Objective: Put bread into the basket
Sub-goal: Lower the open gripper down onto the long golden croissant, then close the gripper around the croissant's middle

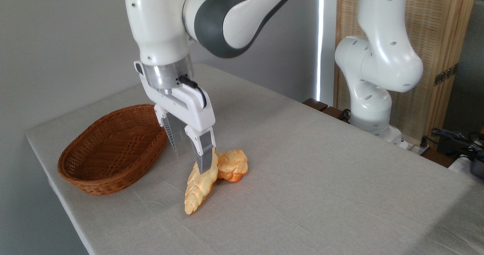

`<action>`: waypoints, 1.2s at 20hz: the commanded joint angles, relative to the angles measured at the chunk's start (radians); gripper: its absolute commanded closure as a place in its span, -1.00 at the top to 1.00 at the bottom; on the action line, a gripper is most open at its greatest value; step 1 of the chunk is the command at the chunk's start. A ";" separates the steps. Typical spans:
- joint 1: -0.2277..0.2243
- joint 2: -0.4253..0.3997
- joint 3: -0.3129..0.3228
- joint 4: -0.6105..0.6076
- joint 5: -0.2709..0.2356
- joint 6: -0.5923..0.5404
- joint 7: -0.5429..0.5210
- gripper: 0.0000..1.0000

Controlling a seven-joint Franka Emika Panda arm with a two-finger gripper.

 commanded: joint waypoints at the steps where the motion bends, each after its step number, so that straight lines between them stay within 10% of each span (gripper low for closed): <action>1: -0.014 0.029 0.002 0.000 0.015 0.004 -0.017 1.00; 19: -0.050 0.075 0.002 -0.043 0.191 -0.019 -0.012 0.99; 24: -0.060 0.075 0.000 -0.051 0.211 -0.019 -0.010 0.39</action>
